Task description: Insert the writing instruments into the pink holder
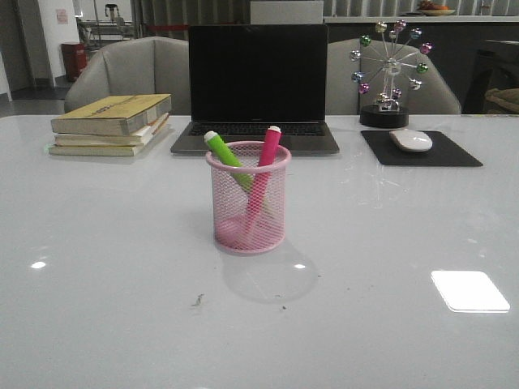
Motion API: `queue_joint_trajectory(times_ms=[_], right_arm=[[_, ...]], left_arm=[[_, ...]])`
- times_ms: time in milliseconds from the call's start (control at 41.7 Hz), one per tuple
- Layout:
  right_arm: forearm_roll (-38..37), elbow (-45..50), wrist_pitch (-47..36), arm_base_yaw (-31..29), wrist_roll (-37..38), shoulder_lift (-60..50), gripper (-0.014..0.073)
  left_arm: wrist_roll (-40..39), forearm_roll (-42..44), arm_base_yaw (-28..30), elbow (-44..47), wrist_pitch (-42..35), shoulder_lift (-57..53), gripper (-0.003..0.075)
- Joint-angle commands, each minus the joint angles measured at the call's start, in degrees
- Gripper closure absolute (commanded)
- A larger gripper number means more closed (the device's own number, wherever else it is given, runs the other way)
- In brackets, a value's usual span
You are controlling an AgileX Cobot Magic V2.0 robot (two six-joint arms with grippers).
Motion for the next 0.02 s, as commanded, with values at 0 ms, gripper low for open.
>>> queue_joint_trajectory(times_ms=[0], right_arm=[[-0.24, -0.35, -5.69, -0.04, 0.03, -1.13, 0.0536]], left_arm=[[-0.52, -0.63, 0.06, 0.19, -5.09, -1.08, 0.0623]])
